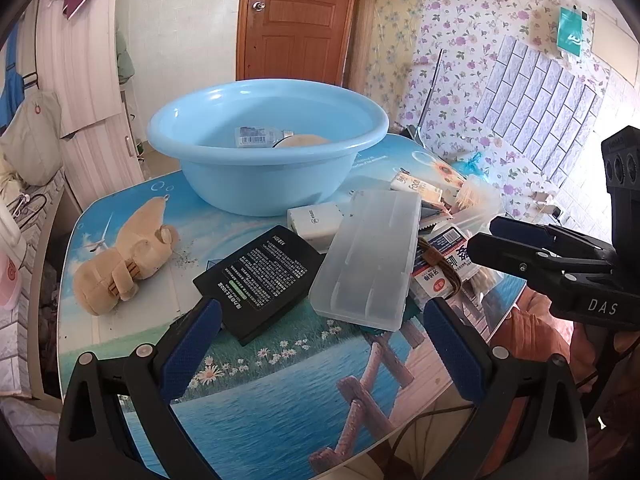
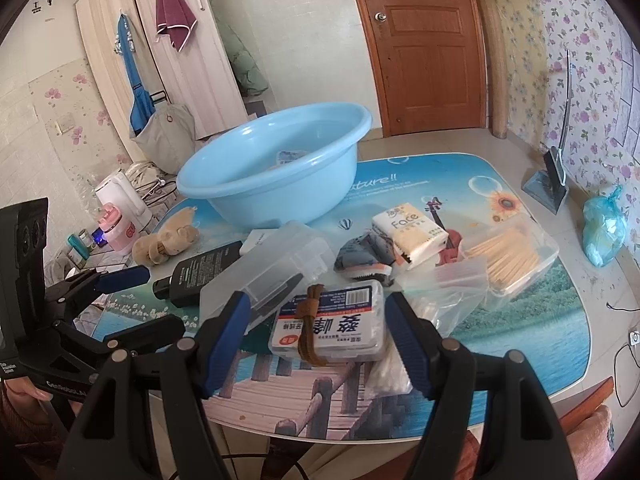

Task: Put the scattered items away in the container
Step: 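Withdraw both grippers from the basin and move toward the clear plastic case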

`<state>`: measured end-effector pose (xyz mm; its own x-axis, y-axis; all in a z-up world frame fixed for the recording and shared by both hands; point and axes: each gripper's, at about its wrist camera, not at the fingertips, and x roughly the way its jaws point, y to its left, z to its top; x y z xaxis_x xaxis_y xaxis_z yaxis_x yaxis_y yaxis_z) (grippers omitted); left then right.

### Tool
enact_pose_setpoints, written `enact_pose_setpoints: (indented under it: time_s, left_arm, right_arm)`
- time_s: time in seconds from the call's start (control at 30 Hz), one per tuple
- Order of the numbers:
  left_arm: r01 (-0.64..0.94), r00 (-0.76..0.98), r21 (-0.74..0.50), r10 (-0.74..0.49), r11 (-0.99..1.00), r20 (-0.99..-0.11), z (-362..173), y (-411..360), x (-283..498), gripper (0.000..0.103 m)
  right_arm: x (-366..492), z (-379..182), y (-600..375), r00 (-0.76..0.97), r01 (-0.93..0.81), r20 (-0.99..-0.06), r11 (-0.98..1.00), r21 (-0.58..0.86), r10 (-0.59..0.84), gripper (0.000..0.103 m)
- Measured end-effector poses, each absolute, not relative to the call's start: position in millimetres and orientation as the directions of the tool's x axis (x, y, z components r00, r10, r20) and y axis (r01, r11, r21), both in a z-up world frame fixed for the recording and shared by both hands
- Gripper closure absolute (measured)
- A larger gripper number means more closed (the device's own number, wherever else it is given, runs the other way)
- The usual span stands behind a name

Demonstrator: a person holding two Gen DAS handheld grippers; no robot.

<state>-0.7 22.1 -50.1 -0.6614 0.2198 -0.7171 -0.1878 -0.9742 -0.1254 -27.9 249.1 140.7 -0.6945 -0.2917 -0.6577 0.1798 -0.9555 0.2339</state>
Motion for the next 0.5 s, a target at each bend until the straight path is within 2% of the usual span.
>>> enact_pose_setpoints:
  time_s: [0.5]
  left_arm:
    - [-0.196,-0.658,-0.131,0.230,-0.972,-0.717,-52.4,26.8,-0.7,0.002]
  right_arm:
    - [-24.5,137.6,263.6,-0.701,0.143,-0.661,-0.961,0.238,-0.268,0.033]
